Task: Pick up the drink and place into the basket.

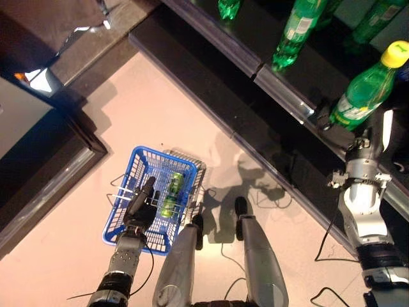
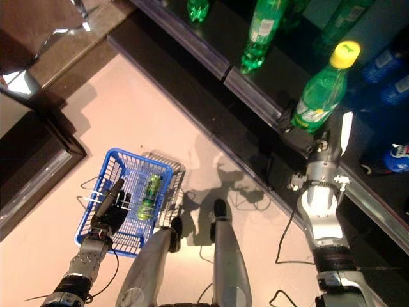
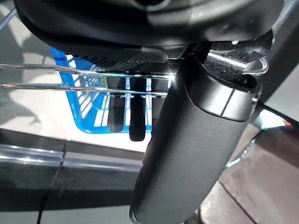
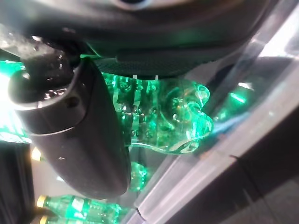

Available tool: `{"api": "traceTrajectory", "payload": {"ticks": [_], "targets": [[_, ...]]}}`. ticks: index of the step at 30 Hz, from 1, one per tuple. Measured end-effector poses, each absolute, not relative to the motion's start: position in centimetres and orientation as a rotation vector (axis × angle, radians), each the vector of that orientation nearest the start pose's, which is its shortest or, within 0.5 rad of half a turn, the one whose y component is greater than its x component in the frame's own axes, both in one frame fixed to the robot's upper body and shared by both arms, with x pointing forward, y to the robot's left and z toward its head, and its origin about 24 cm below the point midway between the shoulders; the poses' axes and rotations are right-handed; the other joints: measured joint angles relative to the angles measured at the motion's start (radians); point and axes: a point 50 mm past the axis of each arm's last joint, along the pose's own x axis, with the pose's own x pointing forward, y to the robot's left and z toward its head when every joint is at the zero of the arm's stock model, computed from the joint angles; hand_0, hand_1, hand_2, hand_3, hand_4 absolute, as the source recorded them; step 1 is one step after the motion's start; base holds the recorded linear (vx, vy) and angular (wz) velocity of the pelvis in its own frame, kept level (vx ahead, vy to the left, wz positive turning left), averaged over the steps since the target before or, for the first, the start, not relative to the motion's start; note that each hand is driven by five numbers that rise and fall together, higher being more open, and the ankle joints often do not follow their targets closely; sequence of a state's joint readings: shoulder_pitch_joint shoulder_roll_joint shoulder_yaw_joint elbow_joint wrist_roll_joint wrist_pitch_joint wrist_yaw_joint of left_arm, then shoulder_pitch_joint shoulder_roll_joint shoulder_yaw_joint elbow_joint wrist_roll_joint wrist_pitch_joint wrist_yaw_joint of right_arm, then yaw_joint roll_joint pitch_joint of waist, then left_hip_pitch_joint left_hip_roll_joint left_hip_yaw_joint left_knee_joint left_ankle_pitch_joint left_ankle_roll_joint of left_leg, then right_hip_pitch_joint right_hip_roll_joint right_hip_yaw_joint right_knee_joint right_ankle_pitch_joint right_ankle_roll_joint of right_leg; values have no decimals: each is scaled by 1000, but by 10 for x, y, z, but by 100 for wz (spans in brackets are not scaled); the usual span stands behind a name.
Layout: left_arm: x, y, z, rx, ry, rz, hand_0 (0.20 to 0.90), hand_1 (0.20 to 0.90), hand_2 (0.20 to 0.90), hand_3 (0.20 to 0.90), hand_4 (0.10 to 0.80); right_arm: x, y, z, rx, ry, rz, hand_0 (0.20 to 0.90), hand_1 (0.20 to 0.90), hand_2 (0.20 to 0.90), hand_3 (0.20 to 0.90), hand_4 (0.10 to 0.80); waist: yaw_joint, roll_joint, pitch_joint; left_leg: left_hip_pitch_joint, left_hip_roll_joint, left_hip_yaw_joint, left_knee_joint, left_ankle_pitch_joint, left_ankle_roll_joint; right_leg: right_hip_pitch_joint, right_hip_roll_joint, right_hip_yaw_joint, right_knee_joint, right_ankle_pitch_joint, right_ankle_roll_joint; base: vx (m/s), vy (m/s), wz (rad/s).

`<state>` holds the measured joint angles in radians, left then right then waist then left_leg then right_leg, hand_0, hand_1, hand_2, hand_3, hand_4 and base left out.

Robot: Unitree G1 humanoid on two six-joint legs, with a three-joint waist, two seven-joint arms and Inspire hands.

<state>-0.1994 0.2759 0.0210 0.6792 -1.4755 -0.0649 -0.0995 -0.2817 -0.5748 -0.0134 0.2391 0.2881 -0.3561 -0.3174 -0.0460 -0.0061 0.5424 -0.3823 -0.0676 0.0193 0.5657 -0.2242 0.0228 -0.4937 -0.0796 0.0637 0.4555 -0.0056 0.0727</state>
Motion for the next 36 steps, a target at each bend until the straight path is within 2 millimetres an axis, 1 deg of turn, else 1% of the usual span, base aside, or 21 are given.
{"api": "traceTrajectory", "payload": {"ticks": [1,4,7,9,12,13,14,16,18,19,22,23,27,29,32,33,35,36], "targets": [[263,236,-37,-1178,193,353,300,300,300,200,100,290,-269,137,-214,-448,-325,300,300,300,200,100,-2,0,0,27,0,-1,-29,11,-4,27,-1,-1,-22,10,-4,60,-6,0],[261,231,-40,-1188,191,356,300,300,300,200,100,283,-266,122,-179,-391,-271,300,300,300,200,100,-3,0,-2,141,0,-5,-135,36,0,133,-7,-9,-106,25,-1,94,-8,1],[257,226,-41,-1189,191,349,300,300,300,200,100,275,-261,116,-173,-359,-191,300,300,300,200,100,-2,-1,-6,251,1,-16,-238,61,5,239,-13,-29,-189,35,2,104,11,9],[256,224,-40,-1173,191,335,300,300,300,200,100,272,-257,117,-164,-356,-144,300,300,300,200,100,1,-2,-11,310,2,-26,-309,85,5,296,-15,-37,-246,48,4,76,10,12],[259,221,-30,-1134,170,280,300,300,300,200,100,269,-246,124,-152,-380,-44,300,300,300,200,100,17,-3,-21,421,11,-42,-454,142,1,400,-16,-67,-360,79,1,34,18,18],[260,221,-28,-1130,168,272,300,300,300,200,100,269,-244,124,-147,-380,-31,300,300,300,200,100,20,-3,-23,437,14,-46,-475,150,-1,418,-15,-74,-380,85,0,-32,14,29],[262,219,-24,-1121,164,250,300,300,300,200,100,270,-240,124,-131,-375,10,300,300,300,200,100,24,-3,-40,463,19,-63,-517,167,-4,449,-15,-91,-418,91,-1,-39,12,27],[265,217,-19,-1090,162,217,300,300,300,200,100,272,-232,121,-100,-350,54,300,300,300,200,100,41,-5,-48,508,29,-62,-568,184,-8,497,-13,-112,-462,100,-5,-66,13,24],[267,216,-17,-1069,164,202,300,300,300,200,100,273,-226,116,-85,-319,91,300,300,300,200,100,45,-5,-69,516,34,-63,-588,191,-9,516,-8,-123,-493,107,-6,-61,13,21],[268,217,-15,-1049,163,192,300,300,300,200,100,275,-219,113,-75,-297,127,300,300,300,200,100,47,-6,-73,524,36,-64,-596,193,-10,534,-8,-137,-513,112,-7,-58,20,25],[270,220,-9,-996,169,161,300,300,300,200,100,275,-206,104,-72,-243,216,300,300,300,200,100,52,-6,-73,542,39,-64,-607,196,-12,567,-8,-151,-538,115,-7,-23,19,19],[271,221,-5,-953,176,136,300,300,300,200,100,275,-201,99,-73,-213,254,300,300,300,200,100,53,-6,-73,546,42,-64,-611,198,-14,575,-8,-166,-538,114,-7,11,23,21],[274,222,4,-874,201,71,300,300,300,200,100,275,-193,91,-74,-146,321,300,300,300,200,100,70,-7,-73,573,45,-63,-626,202,-15,599,-8,-168,-538,114,-6,10,37,9],[275,222,8,-859,197,56,300,300,300,200,100,275,-192,90,-75,-136,334,300,300,300,200,100,73,-9,-76,574,43,-64,-631,207,-10,602,-9,-170,-538,112,-4,9,32,12],[277,223,17,-750,222,-10,300,300,300,200,100,277,-190,90,-79,-114,362,300,300,300,200,100,80,-11,-77,574,38,-82,-638,219,-11,608,-14,-179,-539,110,-1,4,18,16],[277,221,19,-709,235,-37,300,300,300,200,100,278,-189,90,-77,-101,370,300,300,300,200,100,80,-11,-77,574,38,-91,-639,223,-13,613,-18,-191,-539,110,-1,7,18,26],[278,218,25,-661,253,-93,300,300,300,200,100,279,-185,89,-74,-88,389,300,300,300,200,100,91,-11,-77,572,37,-104,-643,232,-16,614,-21,-197,-539,110,-1,6,21,25],[277,214,28,-622,272,-146,300,300,300,200,100,282,-181,90,-75,-72,406,300,300,300,200,100,98,-10,-78,570,37,-117,-647,241,-18,615,-24,-207,-539,110,-1,1,18,22]]}}
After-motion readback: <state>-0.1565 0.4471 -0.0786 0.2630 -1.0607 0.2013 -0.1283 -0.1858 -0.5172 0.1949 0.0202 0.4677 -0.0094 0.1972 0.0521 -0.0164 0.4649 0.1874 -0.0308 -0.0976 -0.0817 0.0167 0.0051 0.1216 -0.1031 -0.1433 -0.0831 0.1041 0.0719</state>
